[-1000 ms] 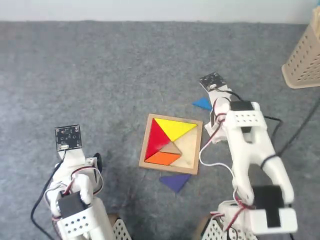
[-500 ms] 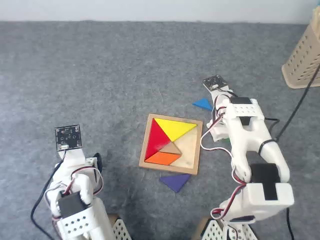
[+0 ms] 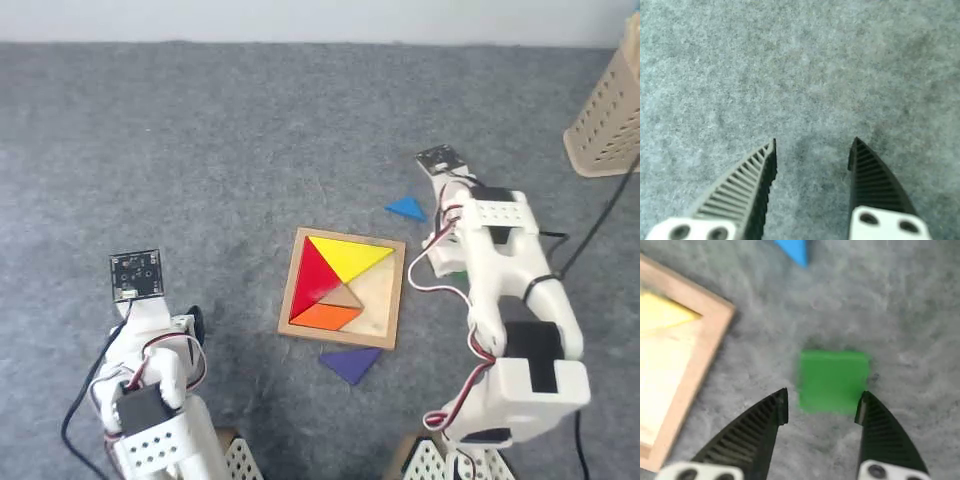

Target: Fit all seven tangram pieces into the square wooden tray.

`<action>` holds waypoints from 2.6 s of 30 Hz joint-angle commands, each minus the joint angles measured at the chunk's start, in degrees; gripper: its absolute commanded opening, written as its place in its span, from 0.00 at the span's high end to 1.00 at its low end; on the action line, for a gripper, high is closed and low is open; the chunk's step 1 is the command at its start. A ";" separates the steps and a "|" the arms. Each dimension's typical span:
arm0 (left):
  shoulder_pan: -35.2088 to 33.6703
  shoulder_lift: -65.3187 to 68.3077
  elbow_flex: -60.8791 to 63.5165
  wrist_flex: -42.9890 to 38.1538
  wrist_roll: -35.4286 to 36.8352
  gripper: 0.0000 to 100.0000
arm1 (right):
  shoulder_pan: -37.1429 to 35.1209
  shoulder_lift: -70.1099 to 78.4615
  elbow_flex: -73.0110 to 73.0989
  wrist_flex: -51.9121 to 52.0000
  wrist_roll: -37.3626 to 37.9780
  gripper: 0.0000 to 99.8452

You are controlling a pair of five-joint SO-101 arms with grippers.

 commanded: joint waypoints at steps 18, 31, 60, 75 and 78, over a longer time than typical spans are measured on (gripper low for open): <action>0.00 -0.70 -1.10 0.18 0.53 0.77 | -1.71 5.05 -3.34 -3.03 0.97 0.91; 0.00 -0.70 -1.10 0.18 0.53 0.77 | -17.98 -23.96 10.46 -0.75 -0.88 0.99; 0.00 -0.70 -1.10 0.18 0.53 0.77 | -27.47 -13.32 13.45 -6.64 -1.93 0.85; 0.00 -0.70 -1.10 0.18 0.53 0.77 | -27.91 -13.41 13.71 -6.64 -1.85 0.76; 0.00 -0.70 -1.10 0.18 0.53 0.77 | -28.00 -13.41 13.89 -6.64 0.62 0.77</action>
